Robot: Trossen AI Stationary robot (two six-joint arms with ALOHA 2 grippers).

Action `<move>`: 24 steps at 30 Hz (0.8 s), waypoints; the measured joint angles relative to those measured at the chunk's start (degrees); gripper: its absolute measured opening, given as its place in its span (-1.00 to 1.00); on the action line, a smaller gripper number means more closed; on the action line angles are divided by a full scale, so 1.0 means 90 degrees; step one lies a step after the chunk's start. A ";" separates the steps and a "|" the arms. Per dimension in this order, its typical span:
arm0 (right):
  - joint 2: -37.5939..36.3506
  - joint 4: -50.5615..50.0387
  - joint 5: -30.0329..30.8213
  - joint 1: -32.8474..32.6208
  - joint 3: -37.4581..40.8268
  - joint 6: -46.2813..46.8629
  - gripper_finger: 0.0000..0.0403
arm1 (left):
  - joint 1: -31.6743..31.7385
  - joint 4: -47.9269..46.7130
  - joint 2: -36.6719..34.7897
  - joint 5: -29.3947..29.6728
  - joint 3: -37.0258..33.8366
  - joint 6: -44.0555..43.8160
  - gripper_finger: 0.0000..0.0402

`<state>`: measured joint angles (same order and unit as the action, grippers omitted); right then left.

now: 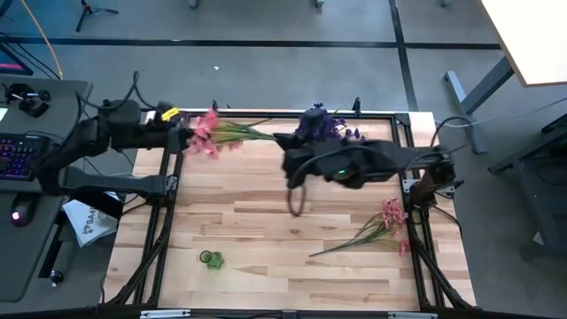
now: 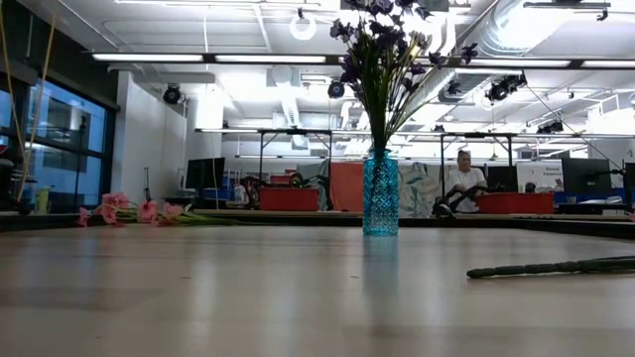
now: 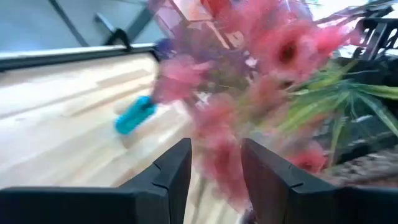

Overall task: Sort flowers into vase by color
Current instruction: Put the middle pink flowers into the green vase

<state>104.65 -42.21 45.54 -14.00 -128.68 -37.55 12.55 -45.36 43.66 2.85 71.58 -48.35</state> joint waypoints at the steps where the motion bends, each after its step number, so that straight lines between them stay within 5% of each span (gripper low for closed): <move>1: -0.0119 -0.0304 -0.0201 -0.0013 0.0000 0.0492 -1.00 | -0.0035 -0.0131 -0.0071 0.0144 -0.0008 0.0065 -0.37; 11: -0.0869 -0.3153 -0.0868 -0.0943 -0.0002 0.4222 -1.00 | -0.0699 0.0455 -0.0963 0.1533 -0.1474 -0.0143 -0.36; 20: -0.0670 -0.4148 -0.1100 -0.2274 0.0017 0.6175 -1.00 | -0.1434 0.5186 -0.0992 0.1638 -0.3614 -0.0177 -0.36; 24: -0.0508 -0.4042 -0.1419 -0.2649 0.0017 0.6936 -1.00 | -0.1721 0.6180 -0.0782 0.1519 -0.3883 0.0083 -0.36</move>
<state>100.08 -78.59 32.77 -37.84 -128.53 24.88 -2.94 10.26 36.62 16.52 36.63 -47.60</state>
